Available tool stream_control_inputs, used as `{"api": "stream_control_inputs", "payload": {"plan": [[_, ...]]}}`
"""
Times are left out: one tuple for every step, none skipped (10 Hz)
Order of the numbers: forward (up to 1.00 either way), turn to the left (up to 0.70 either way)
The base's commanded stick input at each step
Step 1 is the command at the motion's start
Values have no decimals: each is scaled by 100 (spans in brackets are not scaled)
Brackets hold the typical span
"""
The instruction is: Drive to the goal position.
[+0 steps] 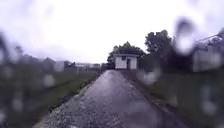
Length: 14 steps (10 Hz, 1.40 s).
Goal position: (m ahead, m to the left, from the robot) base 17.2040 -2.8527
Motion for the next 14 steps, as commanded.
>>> {"api": "stream_control_inputs", "payload": {"plan": [[43, 0], [43, 0], [18, 0], [0, 0], [0, 0], [0, 0], [0, 0], [0, 0], [0, 0], [0, 0], [0, 0], [0, 0], [14, 0], [45, 0]]}}
